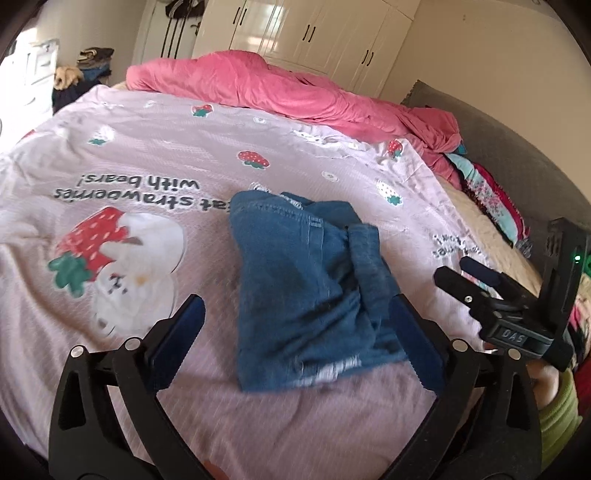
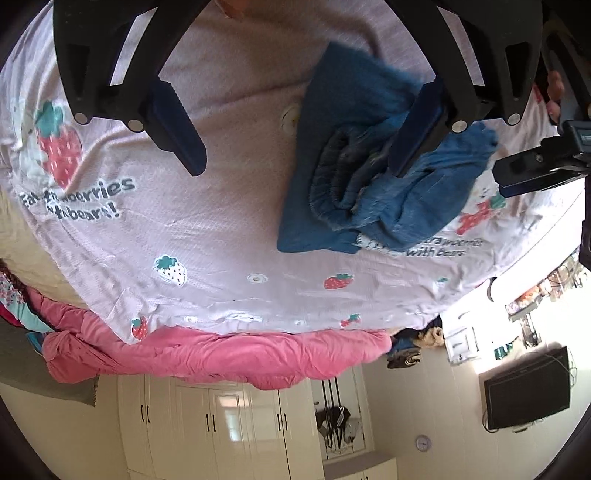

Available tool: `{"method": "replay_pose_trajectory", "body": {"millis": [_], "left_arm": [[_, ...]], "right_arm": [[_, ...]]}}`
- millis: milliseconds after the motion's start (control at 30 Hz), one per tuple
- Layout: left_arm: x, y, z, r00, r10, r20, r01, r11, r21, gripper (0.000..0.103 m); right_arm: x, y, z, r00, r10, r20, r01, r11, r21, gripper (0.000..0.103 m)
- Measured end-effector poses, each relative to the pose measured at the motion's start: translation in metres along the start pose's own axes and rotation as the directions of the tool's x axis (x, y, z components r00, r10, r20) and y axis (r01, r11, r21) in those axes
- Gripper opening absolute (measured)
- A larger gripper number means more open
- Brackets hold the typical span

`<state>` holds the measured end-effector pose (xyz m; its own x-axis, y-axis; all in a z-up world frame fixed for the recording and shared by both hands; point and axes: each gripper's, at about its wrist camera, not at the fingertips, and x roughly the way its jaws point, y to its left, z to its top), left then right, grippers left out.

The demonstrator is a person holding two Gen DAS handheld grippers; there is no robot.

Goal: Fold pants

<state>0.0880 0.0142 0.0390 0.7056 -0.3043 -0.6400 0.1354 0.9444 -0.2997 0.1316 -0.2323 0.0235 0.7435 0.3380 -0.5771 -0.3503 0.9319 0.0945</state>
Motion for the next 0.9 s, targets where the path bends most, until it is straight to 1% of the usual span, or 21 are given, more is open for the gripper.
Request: {"method": "replay_pose_trajectory", "body": {"millis": [133, 267, 400, 533, 667, 767, 900], "left_arm": [[-0.01, 0.0, -0.015, 1.0, 0.014, -0.011, -0.014, 1.0, -0.002, 0.093], [-0.015, -0.003, -0.026, 0.999, 0.034, -0.006, -0.034, 0.999, 0.01, 0.093], [-0.018, -0.004, -0.039, 0.999, 0.043, -0.019, -0.042, 0.999, 0.009, 0.094], [-0.02, -0.002, -0.053, 0.998, 0.051, -0.037, -0.051, 0.999, -0.001, 0.094], [-0.014, 0.003, -0.064, 0.995, 0.066, -0.069, -0.067, 0.998, -0.019, 0.094], [-0.008, 0.005, -0.067, 0.993, 0.075, -0.09, -0.077, 0.997, -0.021, 0.094], [-0.008, 0.007, -0.067, 0.993, 0.079, -0.092, -0.082, 0.996, -0.027, 0.094]], "right_arm": [[-0.016, 0.006, -0.014, 1.0, -0.002, 0.013, 0.002, 1.0, -0.008, 0.098], [-0.031, 0.012, -0.026, 1.0, -0.002, 0.029, 0.003, 1.0, -0.016, 0.098], [-0.043, 0.018, -0.043, 1.0, 0.005, 0.017, -0.005, 1.0, -0.014, 0.098], [-0.044, 0.02, -0.057, 1.0, -0.005, -0.017, 0.005, 1.0, -0.01, 0.098], [-0.035, 0.019, -0.068, 0.998, -0.007, -0.067, 0.008, 1.0, 0.015, 0.098], [-0.033, 0.018, -0.07, 0.997, -0.014, -0.07, 0.015, 1.0, 0.016, 0.098], [-0.029, 0.016, -0.072, 0.997, -0.011, -0.075, 0.013, 1.0, 0.024, 0.098]]}}
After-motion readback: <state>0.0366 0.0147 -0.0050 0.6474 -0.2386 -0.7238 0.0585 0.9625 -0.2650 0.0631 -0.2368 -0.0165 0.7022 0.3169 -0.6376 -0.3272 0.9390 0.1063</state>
